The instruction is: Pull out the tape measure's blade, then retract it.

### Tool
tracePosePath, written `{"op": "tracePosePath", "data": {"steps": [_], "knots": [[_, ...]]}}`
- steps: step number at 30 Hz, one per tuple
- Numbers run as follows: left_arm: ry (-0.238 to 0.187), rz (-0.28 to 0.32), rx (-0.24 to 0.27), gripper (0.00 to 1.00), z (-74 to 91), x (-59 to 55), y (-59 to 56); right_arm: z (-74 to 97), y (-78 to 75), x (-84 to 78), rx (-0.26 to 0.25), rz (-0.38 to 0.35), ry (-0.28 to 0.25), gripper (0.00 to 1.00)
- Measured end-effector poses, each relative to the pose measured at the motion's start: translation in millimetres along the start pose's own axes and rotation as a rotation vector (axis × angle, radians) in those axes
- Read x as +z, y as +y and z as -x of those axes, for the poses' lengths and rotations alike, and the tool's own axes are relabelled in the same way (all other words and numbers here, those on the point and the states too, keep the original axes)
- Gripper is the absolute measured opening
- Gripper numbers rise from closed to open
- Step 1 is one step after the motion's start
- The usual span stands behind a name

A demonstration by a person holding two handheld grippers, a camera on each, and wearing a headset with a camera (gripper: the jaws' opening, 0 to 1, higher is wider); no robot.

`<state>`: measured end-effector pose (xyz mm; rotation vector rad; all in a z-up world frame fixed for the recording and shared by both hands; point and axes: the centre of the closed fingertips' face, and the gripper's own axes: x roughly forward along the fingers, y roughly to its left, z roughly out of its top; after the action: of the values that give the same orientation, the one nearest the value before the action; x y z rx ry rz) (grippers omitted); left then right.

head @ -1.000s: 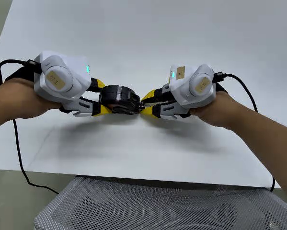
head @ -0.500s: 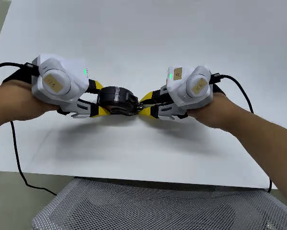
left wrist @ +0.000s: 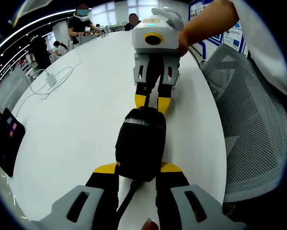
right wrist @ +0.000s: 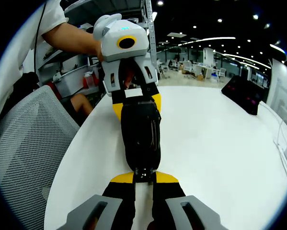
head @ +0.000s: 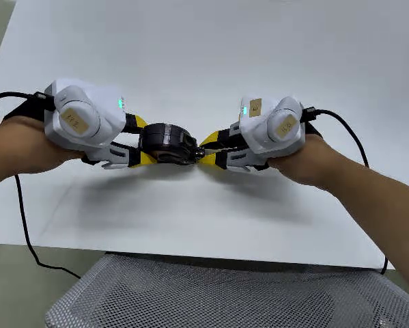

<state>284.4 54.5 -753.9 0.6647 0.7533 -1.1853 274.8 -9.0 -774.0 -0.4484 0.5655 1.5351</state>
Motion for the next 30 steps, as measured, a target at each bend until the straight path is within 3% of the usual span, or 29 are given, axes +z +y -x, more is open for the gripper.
{"op": "tracePosePath", "data": {"steps": [30], "knots": [[0.002, 0.016, 0.001, 0.23, 0.2, 1.2, -0.3, 24.0, 0.5, -15.4, -0.015, -0.01, 0.031, 0.09]]}}
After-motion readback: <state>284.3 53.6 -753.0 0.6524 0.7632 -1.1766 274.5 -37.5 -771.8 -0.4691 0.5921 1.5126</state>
